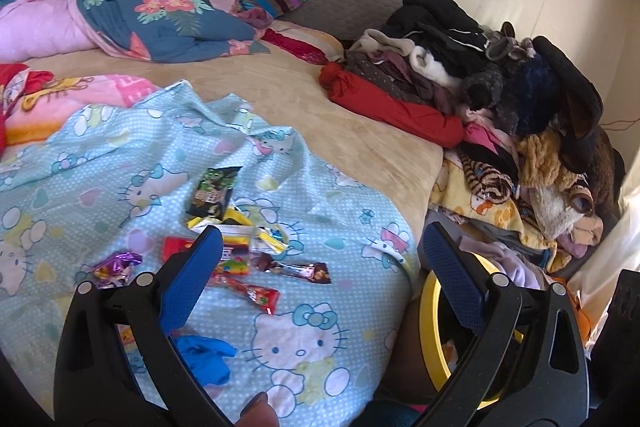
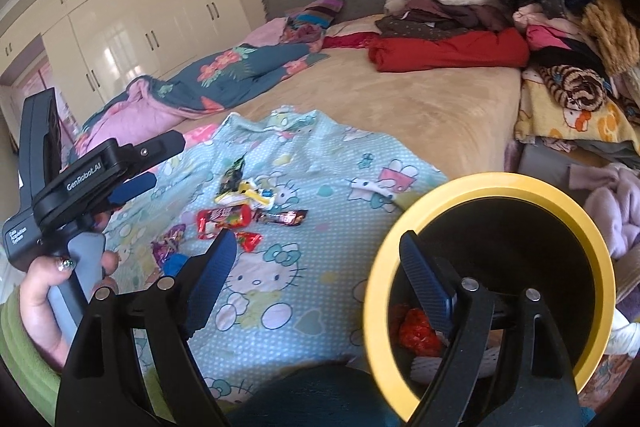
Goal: Collect trash
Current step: 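Withdraw both tools from the bin back toward the bedsheet, then reach both tools toward the candy wrappers and green snack packet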
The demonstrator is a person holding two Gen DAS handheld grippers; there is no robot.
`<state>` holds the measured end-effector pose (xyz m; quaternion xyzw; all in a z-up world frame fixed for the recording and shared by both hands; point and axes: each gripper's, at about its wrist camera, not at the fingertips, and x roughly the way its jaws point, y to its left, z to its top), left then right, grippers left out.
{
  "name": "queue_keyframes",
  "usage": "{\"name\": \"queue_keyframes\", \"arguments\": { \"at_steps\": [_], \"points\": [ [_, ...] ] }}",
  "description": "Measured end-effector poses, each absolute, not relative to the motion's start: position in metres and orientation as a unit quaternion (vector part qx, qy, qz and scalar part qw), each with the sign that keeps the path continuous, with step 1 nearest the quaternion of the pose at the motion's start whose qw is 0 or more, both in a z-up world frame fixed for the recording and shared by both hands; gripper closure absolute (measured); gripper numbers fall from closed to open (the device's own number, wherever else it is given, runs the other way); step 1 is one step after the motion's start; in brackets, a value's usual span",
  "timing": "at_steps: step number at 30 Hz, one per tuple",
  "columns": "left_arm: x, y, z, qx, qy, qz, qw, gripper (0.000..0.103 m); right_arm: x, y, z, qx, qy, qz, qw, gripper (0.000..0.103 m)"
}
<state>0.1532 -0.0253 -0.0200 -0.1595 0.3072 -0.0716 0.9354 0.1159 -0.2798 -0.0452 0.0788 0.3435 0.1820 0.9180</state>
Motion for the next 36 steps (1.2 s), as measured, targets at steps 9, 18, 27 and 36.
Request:
{"name": "queue_keyframes", "arguments": {
  "at_steps": [9, 18, 27, 36],
  "points": [
    [0.152, -0.002, -0.022, -0.174, 0.304, -0.05, 0.935, 0.011, 0.117, -0.258, -0.043, 0.052, 0.346, 0.198, 0.916, 0.022],
    [0.155, 0.024, -0.025, -0.189, 0.302, -0.027, 0.934, 0.011, 0.124, -0.236, -0.045, 0.016, 0.35, 0.213, 0.912, 0.022],
    [0.157, 0.053, -0.031, -0.198, 0.306, -0.001, 0.931, 0.011, 0.144, -0.215, -0.052, 0.0, 0.363, 0.228, 0.904, 0.022],
    [0.172, 0.072, -0.04, -0.202, 0.325, 0.008, 0.924, 0.011, 0.175, -0.194, -0.068, -0.015, 0.381, 0.234, 0.894, 0.022]
  ]
}}
